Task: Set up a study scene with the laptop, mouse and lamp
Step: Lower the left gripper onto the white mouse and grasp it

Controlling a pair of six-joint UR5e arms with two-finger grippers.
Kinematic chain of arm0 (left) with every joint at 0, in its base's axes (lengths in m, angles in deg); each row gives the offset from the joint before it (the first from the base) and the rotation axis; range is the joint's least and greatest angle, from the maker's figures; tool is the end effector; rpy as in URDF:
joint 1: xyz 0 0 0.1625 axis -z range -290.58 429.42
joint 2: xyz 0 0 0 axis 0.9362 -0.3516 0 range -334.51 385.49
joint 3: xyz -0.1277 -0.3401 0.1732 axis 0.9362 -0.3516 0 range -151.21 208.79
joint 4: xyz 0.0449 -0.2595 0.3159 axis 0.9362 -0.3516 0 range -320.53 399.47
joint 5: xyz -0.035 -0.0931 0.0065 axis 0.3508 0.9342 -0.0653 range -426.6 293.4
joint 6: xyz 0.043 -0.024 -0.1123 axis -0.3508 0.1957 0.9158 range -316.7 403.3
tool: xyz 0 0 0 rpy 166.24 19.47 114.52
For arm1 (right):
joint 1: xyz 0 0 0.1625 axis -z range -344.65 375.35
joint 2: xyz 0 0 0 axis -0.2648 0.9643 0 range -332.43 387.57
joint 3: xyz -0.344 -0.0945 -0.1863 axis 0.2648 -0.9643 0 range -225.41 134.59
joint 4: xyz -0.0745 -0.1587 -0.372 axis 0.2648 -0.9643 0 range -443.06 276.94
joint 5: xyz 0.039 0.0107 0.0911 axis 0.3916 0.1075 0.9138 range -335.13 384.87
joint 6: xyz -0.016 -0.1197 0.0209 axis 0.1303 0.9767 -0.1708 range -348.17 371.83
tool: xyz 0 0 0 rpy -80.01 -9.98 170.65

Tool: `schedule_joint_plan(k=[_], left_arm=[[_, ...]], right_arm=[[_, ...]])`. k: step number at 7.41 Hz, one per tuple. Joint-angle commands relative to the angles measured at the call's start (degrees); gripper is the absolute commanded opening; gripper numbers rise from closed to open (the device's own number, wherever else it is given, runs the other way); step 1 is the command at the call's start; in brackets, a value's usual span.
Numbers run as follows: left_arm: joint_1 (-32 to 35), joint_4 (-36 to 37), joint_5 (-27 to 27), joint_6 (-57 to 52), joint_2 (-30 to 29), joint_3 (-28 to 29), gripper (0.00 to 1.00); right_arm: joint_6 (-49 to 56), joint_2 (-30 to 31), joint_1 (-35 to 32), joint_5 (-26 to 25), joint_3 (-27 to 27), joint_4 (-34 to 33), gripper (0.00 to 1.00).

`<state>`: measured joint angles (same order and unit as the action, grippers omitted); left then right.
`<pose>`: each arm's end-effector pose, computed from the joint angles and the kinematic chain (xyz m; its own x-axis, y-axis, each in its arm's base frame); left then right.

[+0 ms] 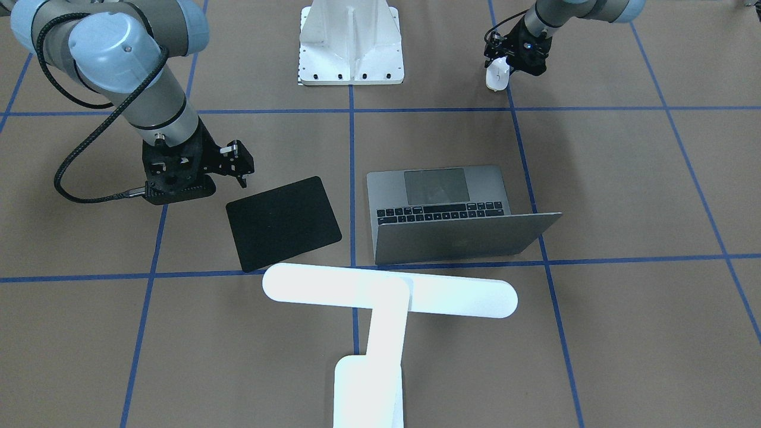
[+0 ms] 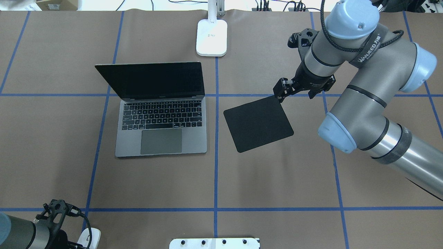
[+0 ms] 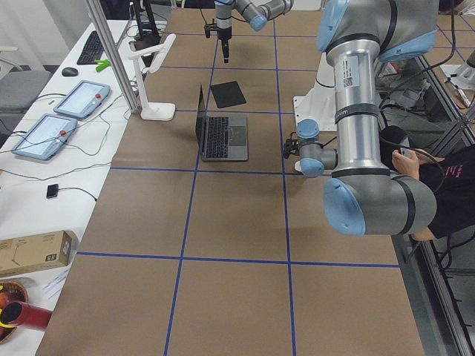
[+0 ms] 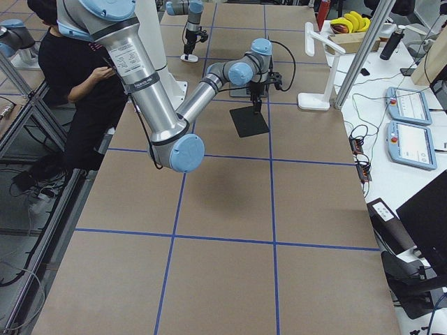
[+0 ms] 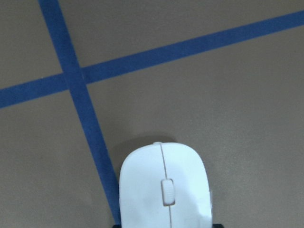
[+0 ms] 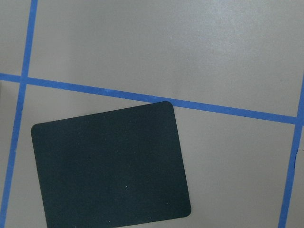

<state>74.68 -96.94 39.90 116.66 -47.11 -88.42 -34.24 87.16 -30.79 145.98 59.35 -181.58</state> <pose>0.4054 -0.1362 0.4628 0.4886 0.2307 -0.8415 -0.2994 0.9502 0.0867 -0.3795 -0.4960 0.2583 0.6804 -0.1492 0.7175 0.0949 0.9888 0.1156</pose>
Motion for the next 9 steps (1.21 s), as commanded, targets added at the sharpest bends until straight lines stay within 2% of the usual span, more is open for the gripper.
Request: schedule_joint_plan(k=[1, 6, 9], left_arm=[[0.3, 0.0, 0.0, 0.1, 0.0, -0.2, 0.63], [0.7, -0.7, 0.5, 0.2, 0.4, -2.0, 0.63], [4.2, -0.9, 6.7, 0.2, -1.0, -4.4, 0.63]], right_arm=[[0.0, 0.0, 0.1, 0.0, 0.0, 0.0, 1.00], [-0.1, 0.0, 0.4, 0.0, -0.4, 0.4, 1.00], [-0.1, -0.1, 0.4, 0.0, -0.8, 0.8, 1.00]])
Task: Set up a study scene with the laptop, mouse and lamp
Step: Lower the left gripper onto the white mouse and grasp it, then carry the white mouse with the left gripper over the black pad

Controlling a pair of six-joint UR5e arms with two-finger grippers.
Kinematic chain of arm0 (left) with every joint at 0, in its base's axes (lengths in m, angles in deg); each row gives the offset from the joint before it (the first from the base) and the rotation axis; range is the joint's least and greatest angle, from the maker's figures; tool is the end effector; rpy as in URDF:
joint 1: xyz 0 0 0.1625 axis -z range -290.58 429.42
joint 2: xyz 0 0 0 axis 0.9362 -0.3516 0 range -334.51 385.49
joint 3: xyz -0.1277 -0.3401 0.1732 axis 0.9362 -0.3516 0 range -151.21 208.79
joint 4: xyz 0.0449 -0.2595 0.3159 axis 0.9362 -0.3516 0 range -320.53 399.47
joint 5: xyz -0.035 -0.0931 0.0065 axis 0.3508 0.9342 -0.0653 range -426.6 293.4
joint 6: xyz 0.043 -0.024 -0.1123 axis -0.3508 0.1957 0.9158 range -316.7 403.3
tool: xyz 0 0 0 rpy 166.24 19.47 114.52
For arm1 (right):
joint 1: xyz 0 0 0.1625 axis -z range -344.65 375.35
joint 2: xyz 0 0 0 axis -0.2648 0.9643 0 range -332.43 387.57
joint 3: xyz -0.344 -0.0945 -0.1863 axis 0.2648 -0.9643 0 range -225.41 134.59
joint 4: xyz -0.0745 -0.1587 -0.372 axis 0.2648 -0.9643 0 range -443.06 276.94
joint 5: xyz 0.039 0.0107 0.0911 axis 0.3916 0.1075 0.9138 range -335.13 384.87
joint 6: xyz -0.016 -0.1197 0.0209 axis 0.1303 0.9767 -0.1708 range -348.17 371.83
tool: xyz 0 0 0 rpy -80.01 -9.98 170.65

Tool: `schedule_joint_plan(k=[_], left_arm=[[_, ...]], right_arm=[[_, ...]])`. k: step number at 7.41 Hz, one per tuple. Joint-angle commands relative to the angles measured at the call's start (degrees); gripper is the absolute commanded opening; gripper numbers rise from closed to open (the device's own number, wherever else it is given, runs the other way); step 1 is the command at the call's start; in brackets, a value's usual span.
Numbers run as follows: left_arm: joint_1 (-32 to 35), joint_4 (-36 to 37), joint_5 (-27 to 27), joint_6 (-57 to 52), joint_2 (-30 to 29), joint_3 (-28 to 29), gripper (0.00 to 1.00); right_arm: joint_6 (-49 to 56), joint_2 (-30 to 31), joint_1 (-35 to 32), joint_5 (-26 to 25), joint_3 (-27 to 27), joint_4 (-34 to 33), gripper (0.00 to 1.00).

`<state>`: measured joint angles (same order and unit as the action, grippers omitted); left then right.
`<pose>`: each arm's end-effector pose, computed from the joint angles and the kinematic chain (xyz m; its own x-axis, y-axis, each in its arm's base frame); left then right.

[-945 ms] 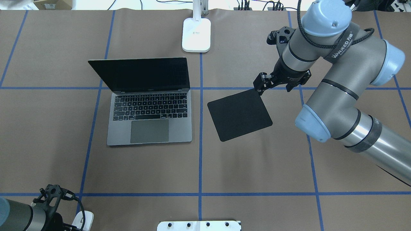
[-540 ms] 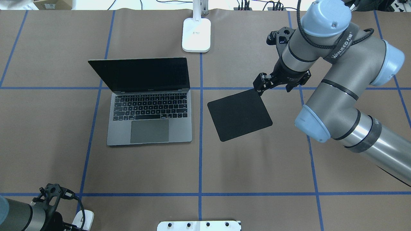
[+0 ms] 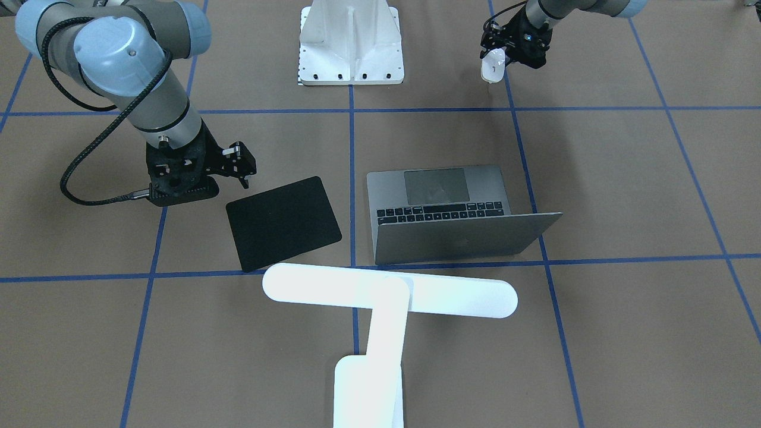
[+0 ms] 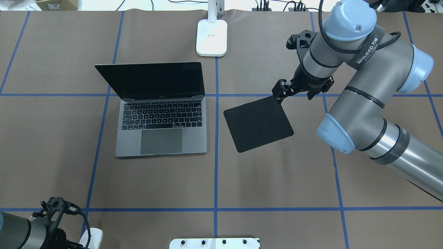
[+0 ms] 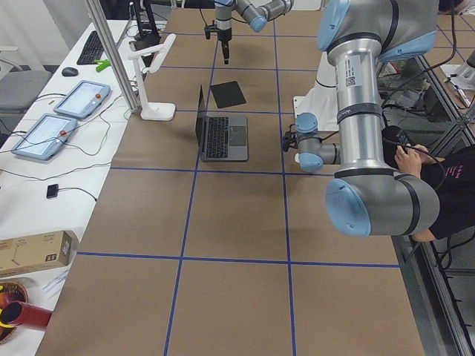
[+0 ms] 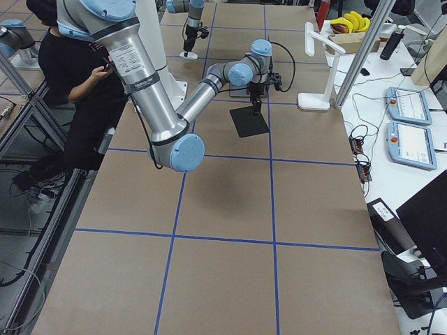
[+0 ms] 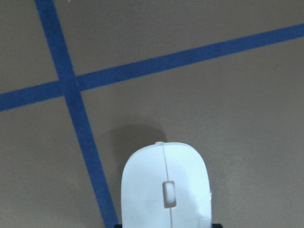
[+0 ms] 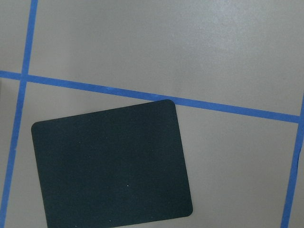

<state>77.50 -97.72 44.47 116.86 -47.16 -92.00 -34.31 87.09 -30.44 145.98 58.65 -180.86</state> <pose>0.3904 -0.1455 0.4255 0.4153 0.2078 -0.8856 -0.3090 0.9479 0.0775 -0.3849 -0.4962 0.2609 0.6788 -0.1529 0.7182 0.0999 0.9882 0.1160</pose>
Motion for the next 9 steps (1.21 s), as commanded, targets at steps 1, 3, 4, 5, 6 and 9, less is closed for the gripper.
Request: schedule_joint_plan(k=[1, 3, 4, 5, 6, 9], left_arm=[[3.1, -0.1, 3.8, 0.0, -2.4, -1.2, 0.63], [10.9, 0.1, 9.7, 0.0, -5.8, -0.9, 0.63], [12.5, 0.3, 9.9, 0.0, -8.3, -0.3, 0.63], [13.5, 0.7, 9.8, 0.0, -11.1, 0.4, 0.63], [14.7, 0.8, 9.8, 0.1, -14.8, 3.0, 0.63], [16.8, 11.1, 9.8, 0.1, -26.8, 5.6, 0.63]], right_arm=[[0.0, 0.0, 0.0, 0.0, -0.1, 0.1, 1.00], [0.0, 0.0, 0.1, 0.0, -0.1, 0.2, 1.00], [0.0, 0.0, 0.1, 0.0, -0.1, 0.2, 1.00], [0.0, 0.0, 0.1, 0.0, -0.1, 0.2, 1.00], [0.0, 0.1, 0.1, 0.0, -0.2, 0.2, 1.00], [-0.1, 0.4, 0.1, 0.0, -0.7, 0.2, 1.00]])
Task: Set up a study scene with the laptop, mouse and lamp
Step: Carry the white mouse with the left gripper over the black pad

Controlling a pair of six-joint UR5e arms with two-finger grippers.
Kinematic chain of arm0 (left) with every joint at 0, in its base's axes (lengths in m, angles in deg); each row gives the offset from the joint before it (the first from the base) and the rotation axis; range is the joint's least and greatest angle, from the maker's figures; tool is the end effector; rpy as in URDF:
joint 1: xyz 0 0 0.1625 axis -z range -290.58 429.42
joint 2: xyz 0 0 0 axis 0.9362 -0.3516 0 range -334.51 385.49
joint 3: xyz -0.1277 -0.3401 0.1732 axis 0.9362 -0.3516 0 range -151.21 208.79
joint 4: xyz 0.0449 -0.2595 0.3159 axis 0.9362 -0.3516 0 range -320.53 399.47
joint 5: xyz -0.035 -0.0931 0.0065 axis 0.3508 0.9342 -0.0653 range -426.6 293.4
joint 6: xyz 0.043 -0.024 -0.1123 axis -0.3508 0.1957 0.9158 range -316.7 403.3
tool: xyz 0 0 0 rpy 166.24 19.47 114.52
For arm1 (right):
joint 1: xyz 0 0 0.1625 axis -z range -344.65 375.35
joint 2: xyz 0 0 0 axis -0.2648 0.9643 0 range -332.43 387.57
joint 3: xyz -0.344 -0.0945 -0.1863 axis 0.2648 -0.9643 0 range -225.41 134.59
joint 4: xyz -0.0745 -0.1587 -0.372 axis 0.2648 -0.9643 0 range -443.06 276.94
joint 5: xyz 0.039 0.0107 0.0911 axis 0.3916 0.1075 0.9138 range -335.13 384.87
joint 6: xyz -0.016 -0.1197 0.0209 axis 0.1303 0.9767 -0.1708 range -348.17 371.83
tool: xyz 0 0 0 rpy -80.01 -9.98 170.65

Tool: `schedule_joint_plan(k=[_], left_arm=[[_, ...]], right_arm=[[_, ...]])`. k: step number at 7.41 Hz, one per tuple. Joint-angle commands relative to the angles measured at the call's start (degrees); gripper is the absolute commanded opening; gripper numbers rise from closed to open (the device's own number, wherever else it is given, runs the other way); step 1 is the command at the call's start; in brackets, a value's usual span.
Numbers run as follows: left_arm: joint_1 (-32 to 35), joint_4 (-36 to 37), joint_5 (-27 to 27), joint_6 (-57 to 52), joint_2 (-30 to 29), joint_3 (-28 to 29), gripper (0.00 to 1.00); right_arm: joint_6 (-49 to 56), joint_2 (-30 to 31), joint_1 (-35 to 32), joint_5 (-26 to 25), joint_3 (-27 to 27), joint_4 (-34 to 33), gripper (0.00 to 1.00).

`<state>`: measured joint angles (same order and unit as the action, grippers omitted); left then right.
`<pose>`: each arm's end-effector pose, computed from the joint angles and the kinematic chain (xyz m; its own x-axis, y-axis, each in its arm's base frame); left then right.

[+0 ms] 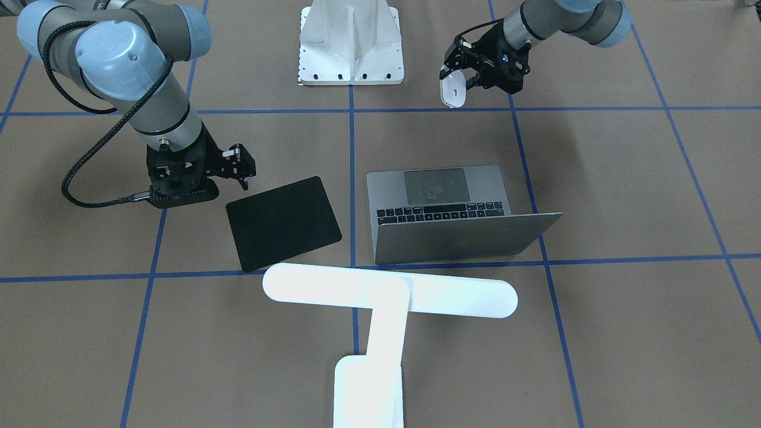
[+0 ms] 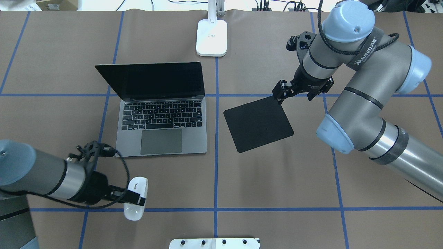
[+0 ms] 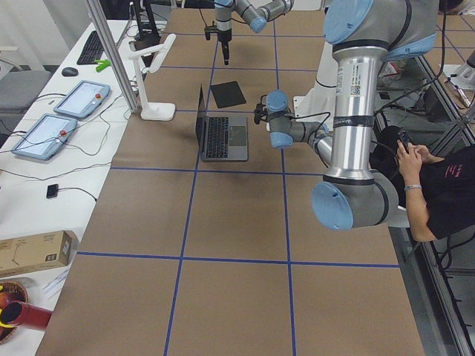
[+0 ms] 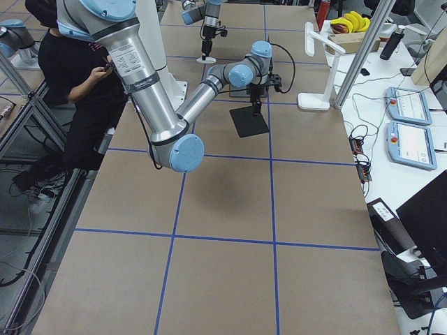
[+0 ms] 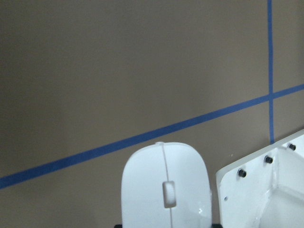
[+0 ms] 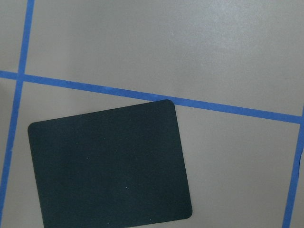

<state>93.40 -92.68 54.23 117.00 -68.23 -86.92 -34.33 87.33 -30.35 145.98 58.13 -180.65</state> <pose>0.4249 -0.2661 0.3116 0.2506 0.1524 -0.9560 -0.1723 0.9788 0.1108 -0.3870 -0.4969 0.2668 0.6834 -0.1487 0.7147 0.1020 0.9889 0.1082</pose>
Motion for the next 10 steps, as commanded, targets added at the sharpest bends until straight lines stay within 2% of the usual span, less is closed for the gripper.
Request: schedule_joint_plan(k=[1, 4, 7, 9, 10], left_arm=[[1.2, 9.0, 0.0, 0.0, -8.5, 0.5, 0.63], [5.0, 14.4, 0.1, -0.4, -13.4, 1.3, 0.63], [7.5, 15.0, 0.1, -0.1, -21.9, 8.4, 0.63], [9.1, 15.0, 0.1, -0.1, -24.4, 10.7, 0.63], [9.1, 15.1, 0.1, 0.1, -27.8, 13.7, 0.63]], right_arm=[[-0.1, 0.2, 0.0, 0.0, -0.2, 0.0, 1.00], [-0.1, 0.4, 0.0, 0.0, -0.6, 0.7, 1.00], [-0.1, 0.4, 0.0, 0.0, -0.7, 0.7, 1.00], [-0.1, 0.4, 0.0, 0.0, -0.9, 0.7, 1.00], [-0.1, 0.4, 0.0, 0.0, -0.9, 0.7, 1.00]])
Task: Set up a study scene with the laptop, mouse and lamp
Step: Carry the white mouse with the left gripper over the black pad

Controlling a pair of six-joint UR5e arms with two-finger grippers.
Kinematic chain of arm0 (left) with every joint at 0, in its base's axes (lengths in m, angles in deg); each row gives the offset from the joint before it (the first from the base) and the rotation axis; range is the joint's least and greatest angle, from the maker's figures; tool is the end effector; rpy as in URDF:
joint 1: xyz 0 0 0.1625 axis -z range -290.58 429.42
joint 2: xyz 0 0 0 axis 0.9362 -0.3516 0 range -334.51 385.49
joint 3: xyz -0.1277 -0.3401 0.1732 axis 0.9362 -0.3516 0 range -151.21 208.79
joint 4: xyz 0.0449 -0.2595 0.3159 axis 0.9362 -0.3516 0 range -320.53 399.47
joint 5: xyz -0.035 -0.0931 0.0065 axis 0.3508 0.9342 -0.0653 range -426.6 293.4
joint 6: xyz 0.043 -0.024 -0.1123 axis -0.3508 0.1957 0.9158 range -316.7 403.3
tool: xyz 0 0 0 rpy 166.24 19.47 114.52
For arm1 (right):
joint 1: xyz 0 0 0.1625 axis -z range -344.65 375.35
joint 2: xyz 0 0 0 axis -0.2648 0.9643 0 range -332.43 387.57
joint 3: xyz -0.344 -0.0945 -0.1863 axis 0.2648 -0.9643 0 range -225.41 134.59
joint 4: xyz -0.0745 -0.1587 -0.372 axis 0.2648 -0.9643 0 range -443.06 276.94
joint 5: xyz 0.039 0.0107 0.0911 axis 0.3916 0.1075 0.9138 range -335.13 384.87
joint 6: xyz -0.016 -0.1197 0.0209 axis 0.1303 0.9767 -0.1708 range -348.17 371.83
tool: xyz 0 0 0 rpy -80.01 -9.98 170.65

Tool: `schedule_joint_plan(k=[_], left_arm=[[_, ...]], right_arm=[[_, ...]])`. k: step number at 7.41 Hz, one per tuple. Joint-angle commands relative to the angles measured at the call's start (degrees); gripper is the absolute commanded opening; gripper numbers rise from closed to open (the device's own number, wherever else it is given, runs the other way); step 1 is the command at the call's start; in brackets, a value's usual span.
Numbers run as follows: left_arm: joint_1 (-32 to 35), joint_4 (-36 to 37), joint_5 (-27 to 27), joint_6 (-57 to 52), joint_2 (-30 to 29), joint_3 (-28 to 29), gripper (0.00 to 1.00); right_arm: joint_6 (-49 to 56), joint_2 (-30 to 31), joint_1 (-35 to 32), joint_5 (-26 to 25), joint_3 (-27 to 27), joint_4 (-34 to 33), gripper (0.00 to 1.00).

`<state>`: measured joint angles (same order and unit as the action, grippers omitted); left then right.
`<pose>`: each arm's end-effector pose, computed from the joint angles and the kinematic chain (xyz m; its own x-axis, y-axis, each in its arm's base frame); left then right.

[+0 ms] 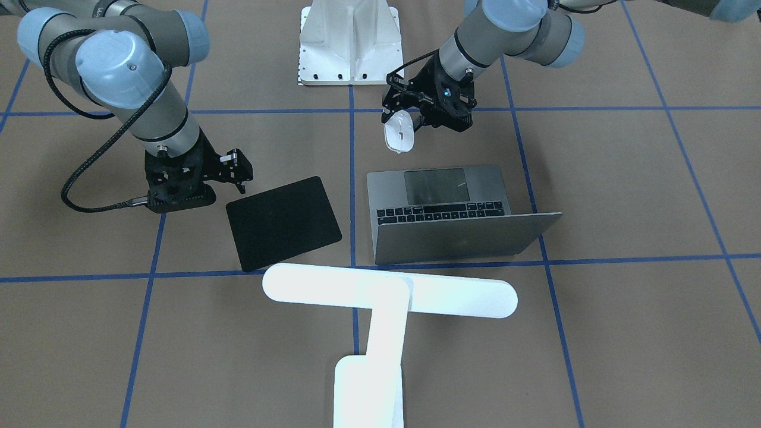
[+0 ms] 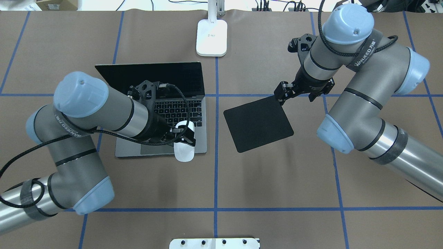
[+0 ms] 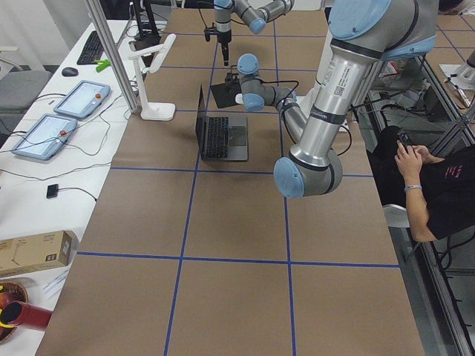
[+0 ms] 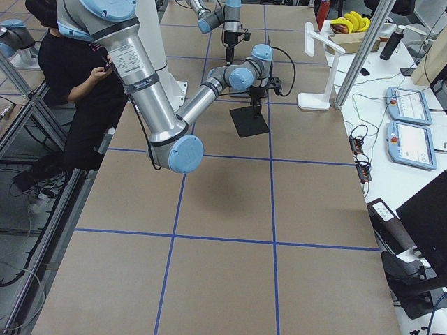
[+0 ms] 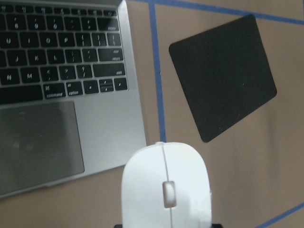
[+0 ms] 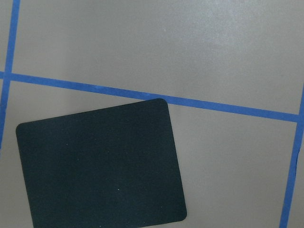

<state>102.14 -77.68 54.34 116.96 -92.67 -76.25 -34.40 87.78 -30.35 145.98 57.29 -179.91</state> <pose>0.4720 -0.3867 0.1925 0.2875 0.1021 -0.9523 -0.0254 0.9948 0.0990 -0.3891 -0.4991 0.2762 0.6883 -0.1426 0.7113 0.1019 0.9898 0.0999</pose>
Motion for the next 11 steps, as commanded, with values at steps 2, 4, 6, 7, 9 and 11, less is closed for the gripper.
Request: schedule_joint_plan(k=[2, 4, 6, 7, 9, 11], left_arm=[[0.1, -0.1, 0.0, 2.7, -7.1, 6.2, 0.63], [0.1, -0.2, -0.1, 3.9, -13.4, 12.4, 0.63], [0.1, -0.2, -0.5, 4.6, -16.8, 16.8, 0.63], [0.1, -0.3, -0.6, 4.6, -18.7, 19.3, 0.63], [0.1, -1.0, -2.4, 4.6, -22.5, 25.5, 0.63], [0.1, -1.2, -2.5, 4.6, -24.7, 29.7, 0.63]], right_arm=[[0.0, 0.1, 0.0, 0.0, -0.1, 0.0, 1.00], [0.0, 0.1, 0.0, 0.0, -0.1, 0.0, 1.00], [0.0, 0.1, 0.0, 0.0, -0.1, 0.0, 1.00], [0.0, 0.1, 0.0, 0.0, -0.1, 0.0, 1.00], [0.1, 0.1, 0.0, 0.0, -0.1, 0.0, 1.00], [0.1, 0.1, 0.0, 0.0, -0.1, 0.0, 1.00]])
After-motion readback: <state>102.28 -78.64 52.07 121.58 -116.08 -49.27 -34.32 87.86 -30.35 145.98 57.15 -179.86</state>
